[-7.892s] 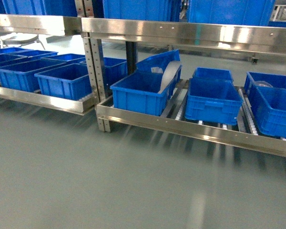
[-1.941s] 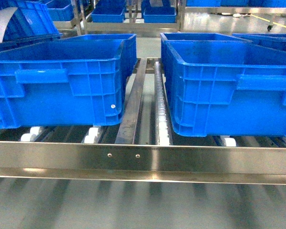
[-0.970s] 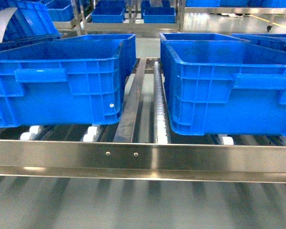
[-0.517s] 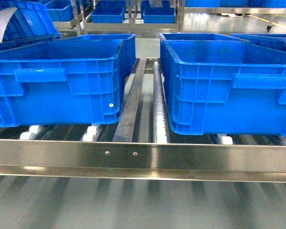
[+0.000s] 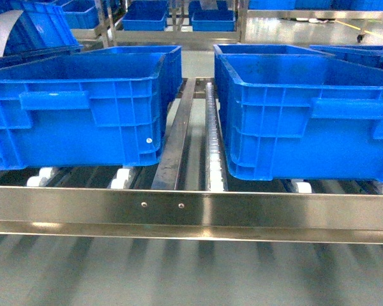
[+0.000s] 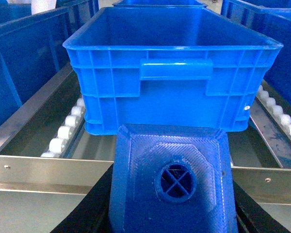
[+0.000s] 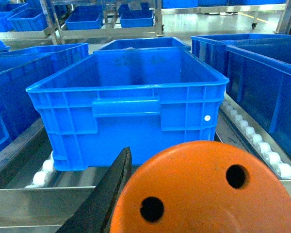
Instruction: Sort blue parts and orange caps into right shelf containers
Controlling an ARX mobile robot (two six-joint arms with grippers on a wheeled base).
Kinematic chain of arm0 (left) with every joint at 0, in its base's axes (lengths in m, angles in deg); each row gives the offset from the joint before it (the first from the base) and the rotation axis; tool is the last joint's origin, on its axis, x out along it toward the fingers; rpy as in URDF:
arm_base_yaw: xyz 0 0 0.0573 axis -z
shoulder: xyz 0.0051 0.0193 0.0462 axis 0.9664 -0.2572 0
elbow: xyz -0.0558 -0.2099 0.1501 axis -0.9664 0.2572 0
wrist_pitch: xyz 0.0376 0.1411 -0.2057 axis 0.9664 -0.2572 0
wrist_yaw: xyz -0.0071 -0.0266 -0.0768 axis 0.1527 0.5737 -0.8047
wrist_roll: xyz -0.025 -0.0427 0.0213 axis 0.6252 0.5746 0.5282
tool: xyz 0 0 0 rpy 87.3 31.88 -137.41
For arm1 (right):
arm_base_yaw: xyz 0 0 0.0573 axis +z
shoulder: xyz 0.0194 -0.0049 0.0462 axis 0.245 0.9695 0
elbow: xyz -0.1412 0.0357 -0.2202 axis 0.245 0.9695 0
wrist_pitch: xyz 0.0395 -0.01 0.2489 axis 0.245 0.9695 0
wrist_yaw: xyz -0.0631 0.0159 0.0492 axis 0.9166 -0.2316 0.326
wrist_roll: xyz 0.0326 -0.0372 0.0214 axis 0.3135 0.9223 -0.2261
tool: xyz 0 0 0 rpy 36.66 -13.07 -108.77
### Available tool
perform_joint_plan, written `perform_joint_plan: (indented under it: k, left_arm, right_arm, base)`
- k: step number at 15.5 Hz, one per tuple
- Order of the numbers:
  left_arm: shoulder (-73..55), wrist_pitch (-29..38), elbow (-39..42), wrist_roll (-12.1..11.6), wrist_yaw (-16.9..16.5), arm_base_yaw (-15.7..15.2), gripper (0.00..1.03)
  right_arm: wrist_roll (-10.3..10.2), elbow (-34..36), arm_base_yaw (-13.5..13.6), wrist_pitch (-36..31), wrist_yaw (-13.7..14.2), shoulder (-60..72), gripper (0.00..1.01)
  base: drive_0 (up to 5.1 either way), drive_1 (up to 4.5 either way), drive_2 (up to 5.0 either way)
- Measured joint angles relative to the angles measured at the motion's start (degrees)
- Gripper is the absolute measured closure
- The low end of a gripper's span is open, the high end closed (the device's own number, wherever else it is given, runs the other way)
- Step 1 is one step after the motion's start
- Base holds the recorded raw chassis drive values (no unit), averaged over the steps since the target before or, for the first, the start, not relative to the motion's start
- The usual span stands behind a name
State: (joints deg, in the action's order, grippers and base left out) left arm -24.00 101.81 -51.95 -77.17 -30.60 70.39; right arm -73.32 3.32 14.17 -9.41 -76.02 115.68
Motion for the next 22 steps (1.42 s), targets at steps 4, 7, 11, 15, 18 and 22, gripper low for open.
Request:
perform_joint_plan:
  k: [4, 7, 11, 15, 18, 22]
  left_arm:
    - [0.00, 0.00, 0.00, 0.00, 0.00, 0.00, 0.59]
    - [0.00, 0.02, 0.00, 0.00, 0.00, 0.00, 0.59]
    - [0.00, 0.02, 0.00, 0.00, 0.00, 0.00, 0.59]
    - [0.00, 0.00, 0.00, 0.00, 0.00, 0.00, 0.59]
    - [0.00, 0.00, -0.02, 0.00, 0.00, 0.00, 0.59]
    - [0.00, 0.02, 0.00, 0.00, -0.02, 0.00, 0.59]
  right_arm:
    - [0.02, 0.00, 0.00, 0.00, 0.00, 0.00, 0.58]
    - [0.02, 0.00, 0.00, -0.02, 0.00, 0.00, 0.58]
    - [0.02, 0.00, 0.00, -0.02, 0.00, 0.00, 0.58]
    - [0.02, 0.00, 0.00, -0.02, 0.00, 0.00, 0.58]
    - [0.02, 0.00, 0.00, -0.02, 0.00, 0.00, 0.58]
    - [6.36, -7.78, 0.92, 11.26, -9.18, 0.46, 0.58]
  base:
    - [0.0, 0.00, 0.0]
    - [0.0, 0.00, 0.0]
    - [0.0, 0.00, 0.0]
    - [0.0, 0.00, 0.0]
    - [0.0, 0.00, 0.0]
    - [0.0, 0.00, 0.0]
